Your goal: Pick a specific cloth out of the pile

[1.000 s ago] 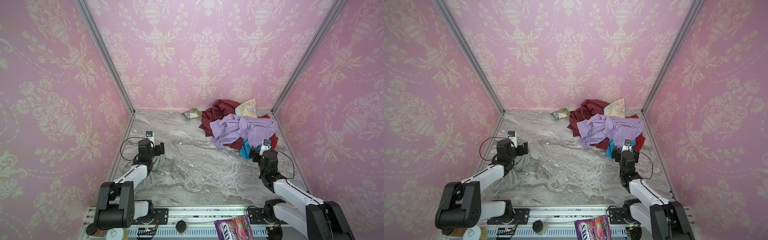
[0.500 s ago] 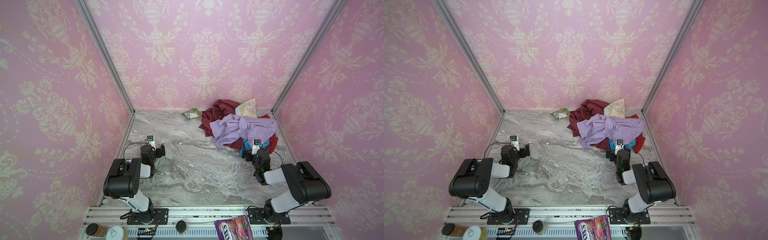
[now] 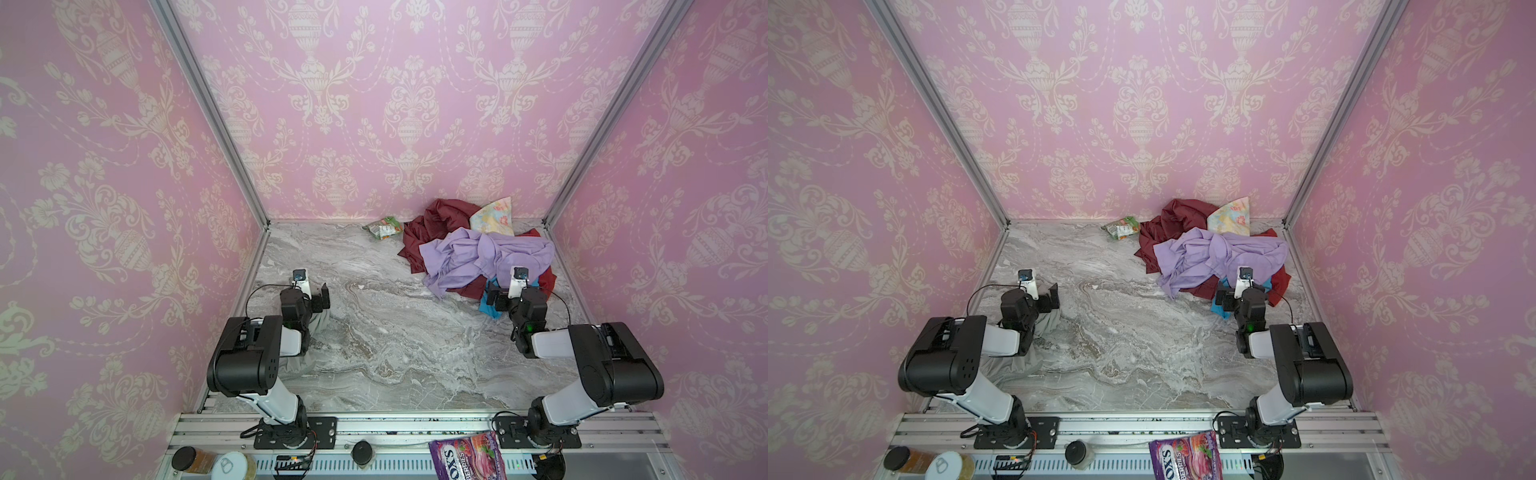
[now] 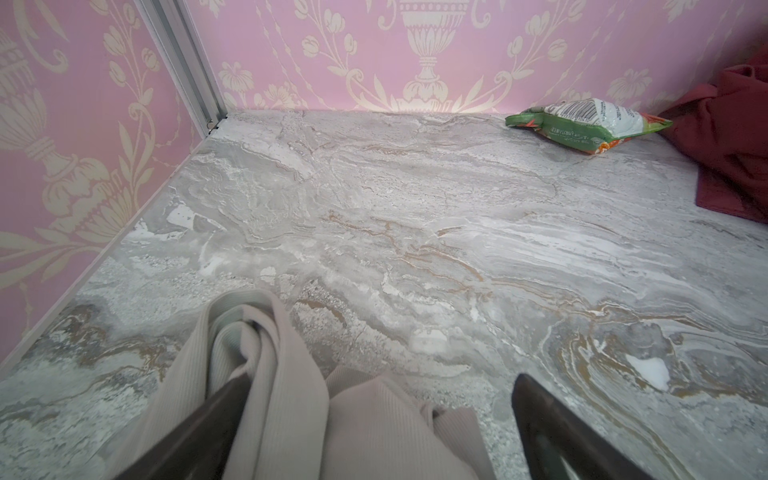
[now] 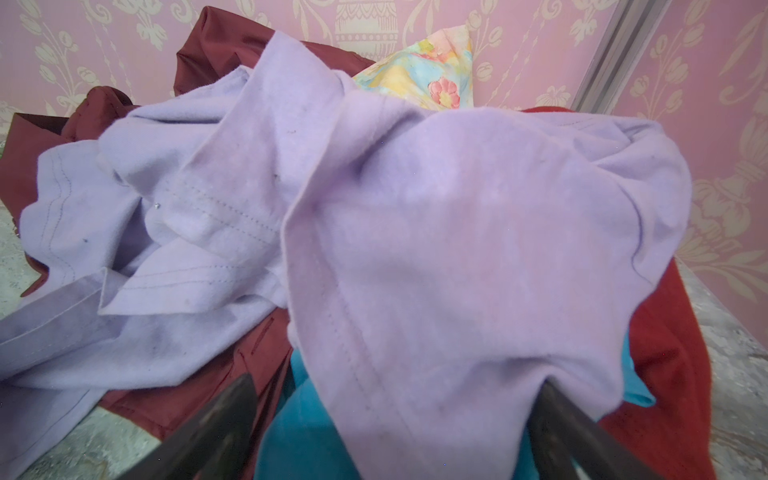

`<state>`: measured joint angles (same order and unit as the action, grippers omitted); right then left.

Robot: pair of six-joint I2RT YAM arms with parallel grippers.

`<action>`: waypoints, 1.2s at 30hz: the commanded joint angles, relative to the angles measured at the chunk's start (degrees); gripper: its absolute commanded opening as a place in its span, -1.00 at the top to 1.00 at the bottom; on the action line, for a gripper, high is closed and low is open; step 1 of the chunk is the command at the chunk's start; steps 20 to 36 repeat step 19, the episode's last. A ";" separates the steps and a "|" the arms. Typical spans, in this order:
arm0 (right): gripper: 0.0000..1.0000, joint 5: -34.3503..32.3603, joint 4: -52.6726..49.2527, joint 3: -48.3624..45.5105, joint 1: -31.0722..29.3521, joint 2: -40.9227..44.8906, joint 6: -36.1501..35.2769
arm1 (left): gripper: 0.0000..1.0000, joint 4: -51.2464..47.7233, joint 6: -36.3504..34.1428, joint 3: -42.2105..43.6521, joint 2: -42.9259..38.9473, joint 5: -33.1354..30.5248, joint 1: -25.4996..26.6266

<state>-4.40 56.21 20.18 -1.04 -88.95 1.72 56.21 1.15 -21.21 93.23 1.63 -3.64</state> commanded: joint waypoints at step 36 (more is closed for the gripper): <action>-1.00 0.84 -1.01 0.28 -0.20 0.35 1.12 | -0.99 1.36 1.05 0.65 0.46 0.30 -0.23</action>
